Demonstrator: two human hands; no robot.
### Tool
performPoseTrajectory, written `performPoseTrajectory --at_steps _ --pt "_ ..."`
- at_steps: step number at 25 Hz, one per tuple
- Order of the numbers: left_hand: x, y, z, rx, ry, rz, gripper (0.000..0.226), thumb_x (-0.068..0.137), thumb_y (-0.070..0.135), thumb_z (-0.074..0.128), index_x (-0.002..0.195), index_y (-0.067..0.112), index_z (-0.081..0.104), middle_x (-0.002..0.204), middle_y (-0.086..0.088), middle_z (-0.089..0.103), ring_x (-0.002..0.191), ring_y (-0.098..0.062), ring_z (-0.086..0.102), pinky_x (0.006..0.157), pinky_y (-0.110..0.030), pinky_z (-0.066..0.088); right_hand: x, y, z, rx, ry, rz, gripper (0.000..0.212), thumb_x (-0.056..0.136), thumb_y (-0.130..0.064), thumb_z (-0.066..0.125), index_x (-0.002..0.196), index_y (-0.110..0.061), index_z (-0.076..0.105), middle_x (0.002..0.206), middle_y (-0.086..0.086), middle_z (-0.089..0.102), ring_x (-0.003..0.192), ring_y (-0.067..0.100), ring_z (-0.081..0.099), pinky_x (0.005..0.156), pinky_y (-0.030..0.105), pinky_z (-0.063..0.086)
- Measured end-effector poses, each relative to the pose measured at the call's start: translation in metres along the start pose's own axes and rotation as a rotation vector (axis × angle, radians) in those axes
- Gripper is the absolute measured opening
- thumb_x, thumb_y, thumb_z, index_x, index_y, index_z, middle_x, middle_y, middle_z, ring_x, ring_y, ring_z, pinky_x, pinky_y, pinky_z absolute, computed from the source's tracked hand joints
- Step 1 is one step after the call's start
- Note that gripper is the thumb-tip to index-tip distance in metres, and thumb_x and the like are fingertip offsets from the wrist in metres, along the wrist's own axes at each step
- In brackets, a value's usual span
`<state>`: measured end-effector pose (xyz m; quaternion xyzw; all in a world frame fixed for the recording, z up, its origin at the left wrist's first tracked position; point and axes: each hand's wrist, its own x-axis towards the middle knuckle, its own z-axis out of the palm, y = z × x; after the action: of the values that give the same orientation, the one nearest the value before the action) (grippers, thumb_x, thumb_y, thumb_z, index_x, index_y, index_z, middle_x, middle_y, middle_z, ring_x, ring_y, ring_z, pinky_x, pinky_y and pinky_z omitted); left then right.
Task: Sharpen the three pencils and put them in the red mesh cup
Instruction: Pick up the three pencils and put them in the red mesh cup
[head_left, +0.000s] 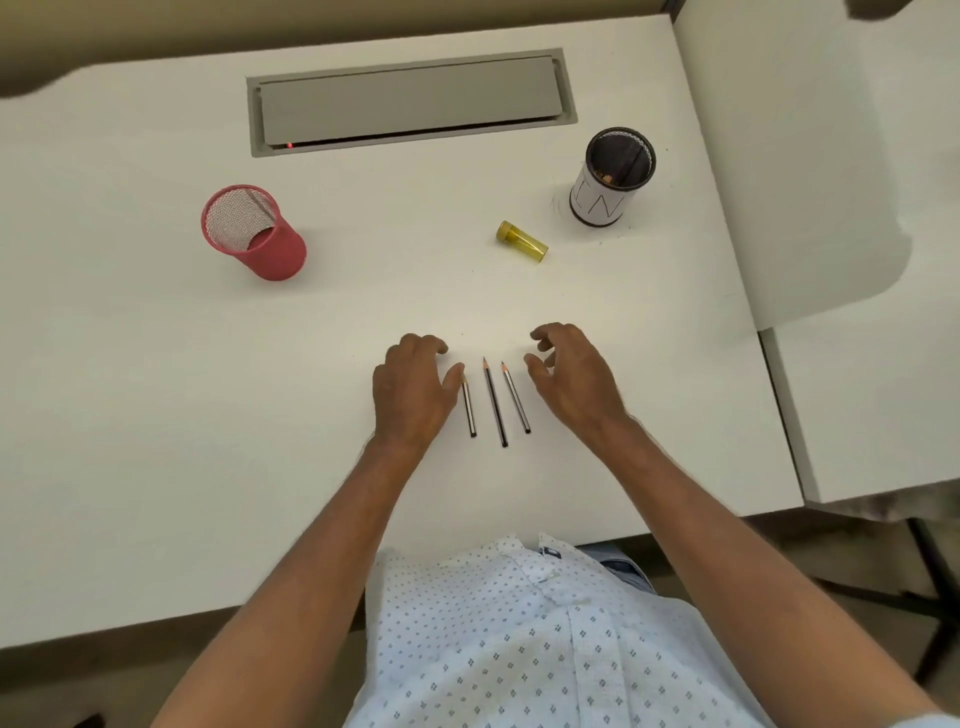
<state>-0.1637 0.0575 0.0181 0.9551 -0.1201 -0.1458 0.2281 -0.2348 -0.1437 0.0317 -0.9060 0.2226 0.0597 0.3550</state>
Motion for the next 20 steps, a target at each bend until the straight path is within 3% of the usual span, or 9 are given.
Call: performPoseTrajectory --at_steps 3,8,12,16,20 --pt "-0.020 0.002 0.008 0.087 -0.094 -0.044 0.030 0.093 0.047 0.063 0.107 0.020 0.066 0.105 0.003 0.068 0.102 -0.024 0.061 0.088 -0.041 0.045 -0.022 0.002 0.017 -0.029 -0.050 0.079 0.015 0.097 -0.023 0.063 0.110 -0.015 0.063 0.103 -0.001 0.064 0.089 0.019 0.064 0.081 0.040 0.054" --pt "-0.021 0.012 0.016 0.177 -0.120 -0.060 0.034 0.092 0.052 0.062 0.093 0.019 0.066 0.090 0.003 0.071 0.089 -0.025 0.066 0.078 -0.037 0.045 -0.033 -0.003 0.033 -0.097 -0.028 0.119 0.022 0.097 -0.030 0.064 0.111 -0.013 0.060 0.107 0.003 0.064 0.093 0.025 0.063 0.082 0.042 0.053" --pt "-0.013 0.015 0.016 0.239 -0.161 -0.081 0.035 0.093 0.042 0.055 0.074 0.015 0.064 0.073 0.000 0.068 0.072 -0.027 0.065 0.062 -0.031 0.041 -0.033 -0.007 0.040 -0.107 0.010 0.108 0.021 0.094 -0.027 0.064 0.109 -0.013 0.060 0.104 0.004 0.064 0.091 0.026 0.063 0.079 0.042 0.054" --pt "-0.014 0.015 0.011 0.221 -0.187 -0.101 0.031 0.089 0.033 0.057 0.063 0.017 0.050 0.058 0.002 0.050 0.051 -0.022 0.044 0.050 -0.027 0.023 -0.033 -0.014 0.046 -0.158 0.041 0.133 0.019 0.090 -0.024 0.064 0.104 -0.012 0.060 0.102 0.006 0.064 0.089 0.029 0.063 0.075 0.041 0.053" --pt "-0.016 0.006 0.009 0.116 -0.224 -0.125 0.029 0.083 0.030 0.055 0.059 0.014 0.055 0.056 0.002 0.061 0.053 -0.023 0.055 0.051 -0.024 0.034 -0.030 -0.017 0.050 -0.252 0.036 0.161 0.014 0.090 -0.017 0.060 0.101 -0.008 0.059 0.101 0.010 0.064 0.091 0.034 0.062 0.070 0.039 0.048"
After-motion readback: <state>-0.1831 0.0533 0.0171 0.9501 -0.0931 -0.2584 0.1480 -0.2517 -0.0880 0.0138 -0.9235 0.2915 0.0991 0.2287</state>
